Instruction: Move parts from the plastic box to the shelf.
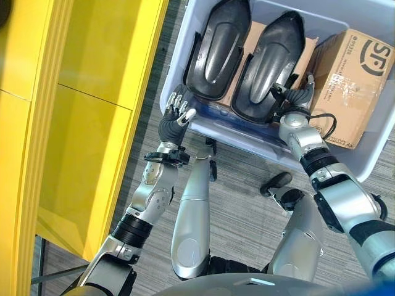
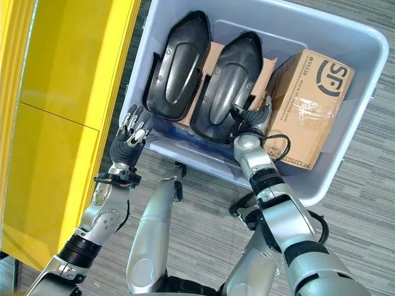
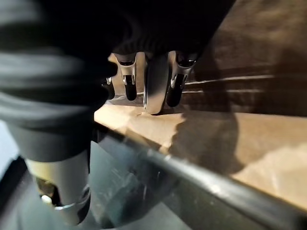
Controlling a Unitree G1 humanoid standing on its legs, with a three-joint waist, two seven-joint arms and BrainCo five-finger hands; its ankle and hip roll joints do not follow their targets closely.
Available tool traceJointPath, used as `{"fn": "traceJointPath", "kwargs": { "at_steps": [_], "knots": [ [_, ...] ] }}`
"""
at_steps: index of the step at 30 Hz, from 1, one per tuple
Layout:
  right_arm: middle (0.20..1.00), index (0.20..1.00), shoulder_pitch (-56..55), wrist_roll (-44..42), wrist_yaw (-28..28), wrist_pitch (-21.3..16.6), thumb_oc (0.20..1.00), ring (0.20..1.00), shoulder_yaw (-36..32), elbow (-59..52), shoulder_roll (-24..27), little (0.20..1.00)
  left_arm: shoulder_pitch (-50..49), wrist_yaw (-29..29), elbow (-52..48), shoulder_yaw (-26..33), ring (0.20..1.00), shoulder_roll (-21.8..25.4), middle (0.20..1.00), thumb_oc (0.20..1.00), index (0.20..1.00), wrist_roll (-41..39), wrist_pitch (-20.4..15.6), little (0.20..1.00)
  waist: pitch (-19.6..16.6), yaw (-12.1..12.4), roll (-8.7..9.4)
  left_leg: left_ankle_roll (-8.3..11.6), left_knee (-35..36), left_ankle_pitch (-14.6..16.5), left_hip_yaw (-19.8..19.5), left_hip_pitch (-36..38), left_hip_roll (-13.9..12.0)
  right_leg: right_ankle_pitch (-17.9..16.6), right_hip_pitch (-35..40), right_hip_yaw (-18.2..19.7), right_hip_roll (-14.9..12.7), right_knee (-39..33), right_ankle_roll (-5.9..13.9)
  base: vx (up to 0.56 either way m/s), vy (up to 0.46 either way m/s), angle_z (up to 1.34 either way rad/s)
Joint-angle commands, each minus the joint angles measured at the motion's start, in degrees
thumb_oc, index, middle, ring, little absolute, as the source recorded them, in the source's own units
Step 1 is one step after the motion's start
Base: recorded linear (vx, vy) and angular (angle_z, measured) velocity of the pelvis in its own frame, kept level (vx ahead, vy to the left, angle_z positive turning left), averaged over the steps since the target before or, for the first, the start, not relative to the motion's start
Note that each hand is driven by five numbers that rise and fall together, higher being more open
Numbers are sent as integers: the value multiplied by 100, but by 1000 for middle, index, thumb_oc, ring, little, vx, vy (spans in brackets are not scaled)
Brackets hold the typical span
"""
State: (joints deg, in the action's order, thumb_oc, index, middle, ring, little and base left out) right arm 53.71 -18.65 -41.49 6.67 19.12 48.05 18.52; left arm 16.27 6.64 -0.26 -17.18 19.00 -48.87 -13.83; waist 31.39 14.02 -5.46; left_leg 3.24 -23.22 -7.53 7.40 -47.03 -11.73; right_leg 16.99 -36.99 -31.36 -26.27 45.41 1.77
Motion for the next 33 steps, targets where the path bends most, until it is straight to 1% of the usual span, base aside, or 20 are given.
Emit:
{"fn": "traceJointPath", "kwargs": {
  "at_steps": [1,3,6,10,13,15,17,18,19,21,23,25,33],
  "knots": [
    [1000,1000,-556,792,285,701,1000,1000,464,244,-391,1000,28,-26,-323,-89,1000,77,1000,1000,1000,-72,-209,1000,-160,376,-252,-43,204,567,671,98,181,-176,-345,78,142,491,426,0,0,0],
    [1000,1000,-496,1431,180,1002,1000,1000,615,234,-322,1000,22,-43,-308,-103,1000,104,1000,1000,1000,-93,-247,1000,-160,392,-241,-45,215,568,667,81,180,-182,-342,50,140,469,438,0,0,0],
    [1000,1000,-421,1790,145,1320,1000,1000,868,267,-244,1000,-22,-103,-310,-128,1000,126,1000,1000,1000,-101,-327,1000,-160,427,-233,-42,228,547,649,28,170,-206,-354,10,142,446,461,-2,-7,5],
    [1000,1000,-442,1831,243,1398,1000,1000,990,295,-244,1000,-42,-100,-307,-140,1000,175,1000,1000,1000,-113,-407,1000,-160,441,-219,-39,266,532,639,-3,162,-234,-361,-21,149,405,478,-12,-14,7],
    [1000,1000,-510,1859,215,1345,1000,1000,1127,307,-320,1000,-58,-95,-320,-131,1000,190,1000,1000,1000,-87,-454,1000,-160,452,-202,-43,301,520,645,-16,148,-246,-373,-38,161,390,491,-6,-6,1],
    [1000,1000,-546,1723,211,1350,1000,1000,1167,287,-355,1000,-71,-99,-317,-131,1000,187,1000,1000,1000,-76,-486,1000,-160,450,-191,-44,316,519,647,-20,143,-242,-378,-42,172,385,493,0,0,0],
    [1000,1000,-659,1423,174,1324,1000,1000,1230,264,-463,1000,-97,-104,-293,-128,1000,173,1000,1000,1000,-71,-559,1000,-160,438,-171,-39,339,513,650,-22,132,-246,-391,-35,197,369,500,-10,-3,-2],
    [1000,1000,-747,1103,58,1267,1000,1000,1265,219,-522,1000,-103,-95,-284,-126,1000,160,1000,1000,1000,-53,-587,1000,-160,426,-157,-36,356,511,664,-11,121,-254,-391,-32,206,353,503,-14,-3,-5],
    [1000,1000,-785,970,24,1247,1000,1000,1267,210,-545,1000,-102,-93,-283,-123,1000,155,1000,1000,1000,-42,-597,1000,-160,419,-150,-36,362,514,667,-8,118,-255,-392,-30,210,347,504,-17,-3,-6],
    [1000,1000,-938,510,71,1169,1000,1000,1263,207,-633,1000,-95,-76,-280,-113,1000,150,1000,1000,1000,-7,-647,1000,-160,388,-110,-33,391,519,690,12,86,-258,-378,-22,236,303,504,-10,-1,-2],
    [1000,1000,-1068,554,164,1055,1000,1000,1300,219,-722,1000,-76,-40,-269,-110,1000,118,1000,1000,1000,19,-680,1000,-160,361,-80,-28,420,514,718,34,63,-259,-361,-19,268,262,509,0,0,0],
    [1000,1000,-1151,563,240,1034,1000,1000,1337,177,-758,1000,-64,5,-275,-113,1000,96,1000,1000,1000,50,-705,1000,-160,333,-62,-18,431,507,738,40,42,-259,-363,-7,284,249,511,0,0,0],
    [1000,1000,-1472,360,360,1210,1000,1000,1526,-95,-852,1000,-19,165,-195,-182,1000,50,1000,1000,1000,119,-903,1000,-160,210,12,15,527,482,823,105,-20,-341,-355,84,302,93,529,-7,7,0]
  ]
}}
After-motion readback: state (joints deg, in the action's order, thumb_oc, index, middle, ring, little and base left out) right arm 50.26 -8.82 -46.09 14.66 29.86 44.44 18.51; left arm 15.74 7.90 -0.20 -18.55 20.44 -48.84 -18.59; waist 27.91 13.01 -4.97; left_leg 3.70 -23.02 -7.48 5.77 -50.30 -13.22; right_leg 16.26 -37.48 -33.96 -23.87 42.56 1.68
